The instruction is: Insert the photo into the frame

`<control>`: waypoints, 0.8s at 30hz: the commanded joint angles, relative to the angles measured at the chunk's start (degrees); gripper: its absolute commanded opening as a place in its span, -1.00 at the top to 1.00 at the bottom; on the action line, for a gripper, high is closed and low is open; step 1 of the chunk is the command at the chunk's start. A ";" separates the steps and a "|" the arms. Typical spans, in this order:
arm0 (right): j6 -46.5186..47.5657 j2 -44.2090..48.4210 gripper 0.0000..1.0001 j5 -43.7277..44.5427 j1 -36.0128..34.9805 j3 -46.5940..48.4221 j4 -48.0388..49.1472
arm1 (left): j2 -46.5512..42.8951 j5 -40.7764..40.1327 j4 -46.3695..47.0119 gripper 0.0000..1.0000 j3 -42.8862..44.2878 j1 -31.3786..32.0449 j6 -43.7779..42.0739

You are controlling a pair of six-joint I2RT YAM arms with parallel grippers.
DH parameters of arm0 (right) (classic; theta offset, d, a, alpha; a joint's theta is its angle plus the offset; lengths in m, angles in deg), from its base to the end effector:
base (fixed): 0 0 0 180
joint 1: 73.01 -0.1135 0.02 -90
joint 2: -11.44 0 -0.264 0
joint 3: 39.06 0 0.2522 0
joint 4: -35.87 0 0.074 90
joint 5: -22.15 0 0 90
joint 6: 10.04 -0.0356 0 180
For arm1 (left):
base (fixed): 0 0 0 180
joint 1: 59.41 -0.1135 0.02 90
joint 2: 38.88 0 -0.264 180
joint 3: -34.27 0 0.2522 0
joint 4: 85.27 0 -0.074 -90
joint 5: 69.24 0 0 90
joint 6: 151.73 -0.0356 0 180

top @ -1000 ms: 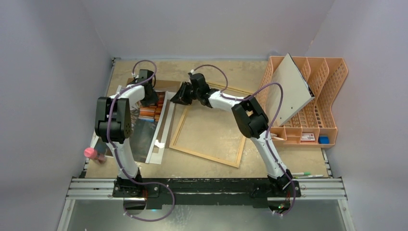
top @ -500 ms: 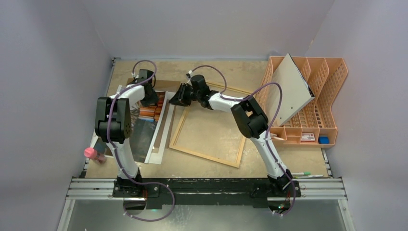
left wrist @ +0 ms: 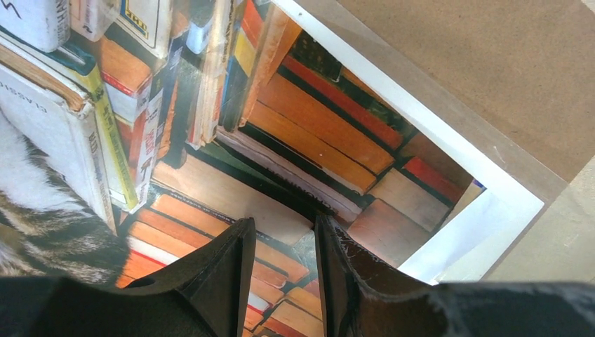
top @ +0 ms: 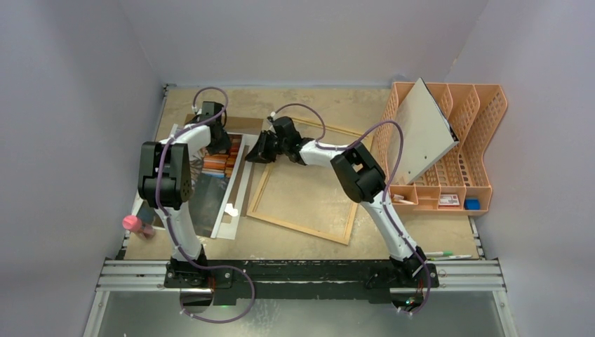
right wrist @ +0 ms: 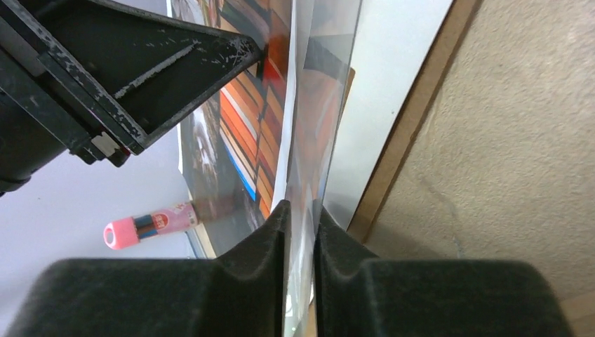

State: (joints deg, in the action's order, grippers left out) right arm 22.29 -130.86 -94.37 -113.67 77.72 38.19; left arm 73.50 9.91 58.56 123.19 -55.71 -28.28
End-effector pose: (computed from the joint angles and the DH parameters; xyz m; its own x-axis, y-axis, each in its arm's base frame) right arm 0.4097 0.3729 0.1246 -0.9155 0.2103 -0.3429 -0.2258 0.4369 0.8707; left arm 0.4065 -0.0196 0.1632 -0.7010 -0.4972 -0.5114 -0.5009 0.8536 -0.1432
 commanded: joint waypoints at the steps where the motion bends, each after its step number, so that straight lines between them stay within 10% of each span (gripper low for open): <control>1: 0.59 1.98 0.72 0.98 -0.67 2.23 -1.28 | 1.87 5.68 -1.61 0.22 -4.03 -0.08 2.07; 4: 0.91 3.47 1.00 1.66 -0.69 2.83 -2.67 | 0.00 4.93 -1.62 0.19 -3.54 -0.10 1.91; 12: 5.42 6.35 1.00 6.15 0.52 17.59 -23.77 | -8.46 -1.21 -6.97 -0.48 4.33 -0.10 -1.88; 24: 14.21 13.35 1.00 11.70 3.99 20.92 -35.87 | -13.98 -3.14 -9.93 -0.60 8.68 -2.19 -4.10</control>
State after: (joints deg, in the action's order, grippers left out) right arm 31.47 -122.91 -85.28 -111.03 95.89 8.00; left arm 62.64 8.29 50.14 129.24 -56.19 -30.90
